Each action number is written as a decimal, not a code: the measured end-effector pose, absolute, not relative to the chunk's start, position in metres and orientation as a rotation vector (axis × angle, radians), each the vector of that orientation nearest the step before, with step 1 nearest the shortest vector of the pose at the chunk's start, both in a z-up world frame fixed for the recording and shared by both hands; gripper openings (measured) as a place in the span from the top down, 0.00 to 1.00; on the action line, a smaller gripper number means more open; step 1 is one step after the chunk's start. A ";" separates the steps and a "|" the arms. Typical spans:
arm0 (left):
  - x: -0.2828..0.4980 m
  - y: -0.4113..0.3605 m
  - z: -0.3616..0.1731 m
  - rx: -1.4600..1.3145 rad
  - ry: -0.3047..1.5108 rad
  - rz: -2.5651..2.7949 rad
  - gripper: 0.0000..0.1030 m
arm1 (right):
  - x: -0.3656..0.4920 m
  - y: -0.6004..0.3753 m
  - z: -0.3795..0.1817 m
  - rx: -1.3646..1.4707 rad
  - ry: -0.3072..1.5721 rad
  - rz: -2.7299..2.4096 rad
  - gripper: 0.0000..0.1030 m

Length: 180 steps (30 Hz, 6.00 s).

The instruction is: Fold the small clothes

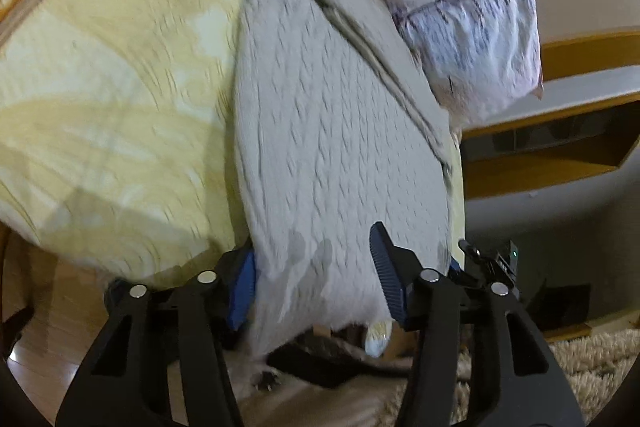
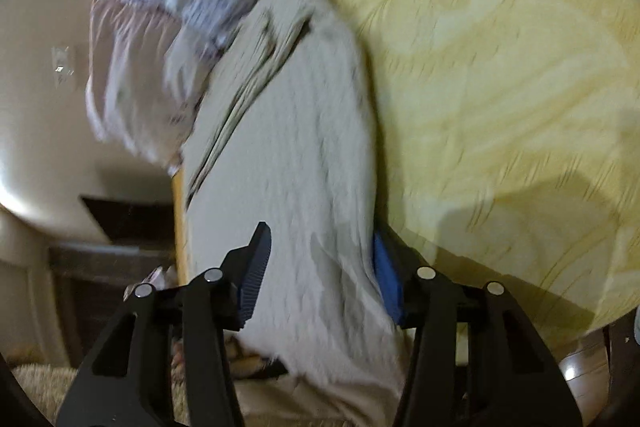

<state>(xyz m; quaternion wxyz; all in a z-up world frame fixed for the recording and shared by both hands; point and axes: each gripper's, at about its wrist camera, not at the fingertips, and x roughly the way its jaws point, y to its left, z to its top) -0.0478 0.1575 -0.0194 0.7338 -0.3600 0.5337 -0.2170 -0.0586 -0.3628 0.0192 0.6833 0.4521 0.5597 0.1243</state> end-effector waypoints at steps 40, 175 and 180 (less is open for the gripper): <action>0.121 0.177 0.080 -0.819 0.763 -0.521 0.94 | 0.066 -0.342 0.153 0.555 0.797 0.288 0.93; 0.199 0.184 -0.003 -0.692 0.968 -0.335 0.30 | 0.142 -0.231 0.046 0.231 1.125 0.115 0.33; 0.201 0.158 0.004 -0.525 0.991 -0.300 0.35 | 0.143 -0.230 0.047 0.237 1.125 0.117 0.32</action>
